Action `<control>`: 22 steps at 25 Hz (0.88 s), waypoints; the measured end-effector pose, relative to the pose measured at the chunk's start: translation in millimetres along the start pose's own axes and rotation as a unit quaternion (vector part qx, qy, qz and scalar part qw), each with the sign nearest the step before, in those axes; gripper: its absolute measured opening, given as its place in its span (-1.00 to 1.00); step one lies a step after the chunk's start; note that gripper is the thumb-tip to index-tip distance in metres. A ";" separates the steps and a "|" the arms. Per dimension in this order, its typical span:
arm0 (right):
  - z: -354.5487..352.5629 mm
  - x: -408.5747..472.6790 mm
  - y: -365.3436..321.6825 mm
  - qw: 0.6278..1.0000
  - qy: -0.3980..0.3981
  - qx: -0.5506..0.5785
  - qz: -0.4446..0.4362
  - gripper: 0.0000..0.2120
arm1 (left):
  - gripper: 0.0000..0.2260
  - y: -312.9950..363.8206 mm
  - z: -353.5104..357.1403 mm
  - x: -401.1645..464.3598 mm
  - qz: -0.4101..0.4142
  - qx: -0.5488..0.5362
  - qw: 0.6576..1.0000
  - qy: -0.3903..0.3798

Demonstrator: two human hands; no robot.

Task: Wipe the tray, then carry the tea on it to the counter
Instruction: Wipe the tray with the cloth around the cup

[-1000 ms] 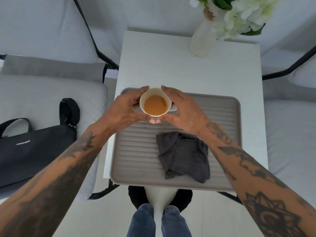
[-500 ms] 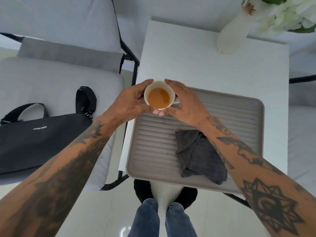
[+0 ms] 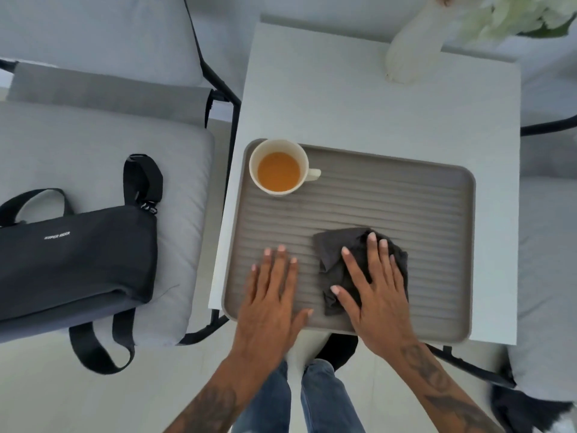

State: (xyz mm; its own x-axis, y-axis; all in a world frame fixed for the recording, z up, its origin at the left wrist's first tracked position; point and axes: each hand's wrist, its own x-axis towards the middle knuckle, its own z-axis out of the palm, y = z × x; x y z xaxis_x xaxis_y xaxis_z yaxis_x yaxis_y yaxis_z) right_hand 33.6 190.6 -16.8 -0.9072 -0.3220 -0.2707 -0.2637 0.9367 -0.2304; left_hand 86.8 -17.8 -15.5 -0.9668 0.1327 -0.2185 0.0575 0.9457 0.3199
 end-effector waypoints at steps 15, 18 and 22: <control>13.2 32.5 10.1 0.990 0.070 -0.057 -0.105 -0.45 | 0.04 -18.2 2.1 5.9 -0.074 0.008 0.997 -0.036; 6.2 8.4 53.6 0.996 0.075 -0.043 -0.006 -0.38 | 0.04 -17.7 2.0 7.8 -0.074 0.006 0.996 -0.048; 9.7 27.2 22.1 0.993 0.103 -0.028 0.051 -0.38 | 0.04 -16.0 1.9 8.0 -0.073 0.014 0.996 -0.055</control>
State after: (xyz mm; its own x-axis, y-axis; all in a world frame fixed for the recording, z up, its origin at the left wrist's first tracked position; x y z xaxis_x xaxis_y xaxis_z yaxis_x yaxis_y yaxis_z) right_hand 6.3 201.3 -38.3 -0.9762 -0.1963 -0.0920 -0.1803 0.9709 -0.1577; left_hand 78.7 -31.3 -24.2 -0.9321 0.0244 -0.3615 -0.0729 0.9647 0.2529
